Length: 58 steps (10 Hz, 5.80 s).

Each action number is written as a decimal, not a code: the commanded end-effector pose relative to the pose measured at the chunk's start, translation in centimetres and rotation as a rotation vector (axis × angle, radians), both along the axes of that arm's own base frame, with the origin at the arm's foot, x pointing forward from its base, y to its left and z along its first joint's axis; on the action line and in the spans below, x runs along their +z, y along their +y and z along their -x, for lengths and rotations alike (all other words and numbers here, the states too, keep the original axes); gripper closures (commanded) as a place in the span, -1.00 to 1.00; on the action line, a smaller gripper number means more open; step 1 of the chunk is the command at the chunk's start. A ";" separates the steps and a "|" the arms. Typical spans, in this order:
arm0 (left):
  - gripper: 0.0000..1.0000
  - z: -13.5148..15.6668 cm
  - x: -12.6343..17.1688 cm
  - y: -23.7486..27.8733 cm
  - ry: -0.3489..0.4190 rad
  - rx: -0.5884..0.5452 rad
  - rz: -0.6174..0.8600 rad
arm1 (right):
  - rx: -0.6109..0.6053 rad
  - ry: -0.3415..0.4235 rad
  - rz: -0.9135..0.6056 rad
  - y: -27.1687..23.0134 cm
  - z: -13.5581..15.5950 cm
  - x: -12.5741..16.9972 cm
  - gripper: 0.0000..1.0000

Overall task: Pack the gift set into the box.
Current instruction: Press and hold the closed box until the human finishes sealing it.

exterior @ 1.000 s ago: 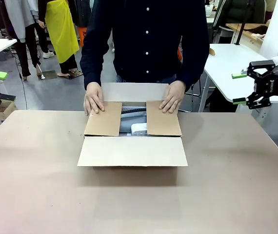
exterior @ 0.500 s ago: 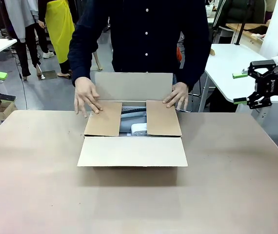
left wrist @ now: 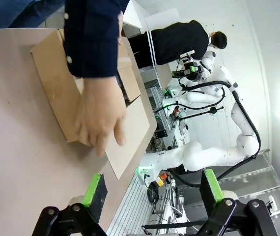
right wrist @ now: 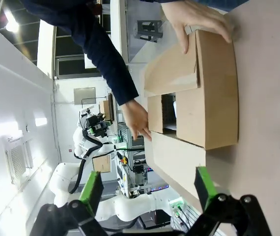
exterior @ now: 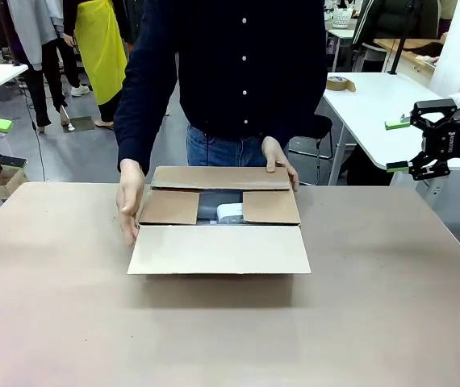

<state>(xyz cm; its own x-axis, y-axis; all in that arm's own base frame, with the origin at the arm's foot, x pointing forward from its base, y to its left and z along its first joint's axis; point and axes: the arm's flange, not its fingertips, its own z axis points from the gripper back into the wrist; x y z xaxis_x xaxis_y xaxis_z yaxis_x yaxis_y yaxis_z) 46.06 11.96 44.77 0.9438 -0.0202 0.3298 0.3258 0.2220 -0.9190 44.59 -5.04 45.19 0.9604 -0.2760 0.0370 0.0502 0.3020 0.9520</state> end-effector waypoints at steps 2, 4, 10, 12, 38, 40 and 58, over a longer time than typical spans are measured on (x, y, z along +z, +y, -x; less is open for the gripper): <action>-1.00 0.3 0.3 0.0 0.007 -0.003 -0.005 | 0.009 -0.012 0.006 -0.1 0.1 0.2 -1.00; -1.00 0.3 0.3 0.0 0.007 -0.003 -0.005 | 0.009 -0.012 0.006 -0.1 0.1 0.2 -1.00; -1.00 0.3 0.3 0.0 0.007 -0.003 -0.005 | 0.009 -0.012 0.006 -0.1 0.1 0.2 -1.00; -1.00 0.3 0.3 0.0 0.007 -0.003 -0.005 | 0.009 -0.012 0.006 -0.1 0.1 0.2 -1.00; -1.00 -1.1 -7.9 -33.7 -1.472 -0.127 -0.273 | 0.925 -1.399 -0.107 27.1 -5.0 -10.9 -1.00; -1.00 -3.3 -10.8 -34.8 -1.446 -0.232 -0.308 | 0.822 -1.396 0.013 28.2 -6.4 -12.6 -1.00; -1.00 -5.5 -14.0 -30.8 -1.226 -0.314 -0.240 | 0.740 -1.376 0.211 24.5 -9.0 -15.7 -1.00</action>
<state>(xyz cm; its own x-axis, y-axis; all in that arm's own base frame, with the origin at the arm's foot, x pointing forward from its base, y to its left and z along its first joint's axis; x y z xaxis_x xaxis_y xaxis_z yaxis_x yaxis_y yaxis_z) 51.59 -18.75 30.98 -0.0230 -0.3626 0.9317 0.9936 0.0945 0.0612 53.63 19.47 29.83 0.0708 0.3369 0.9389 -0.9968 -0.0115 0.0793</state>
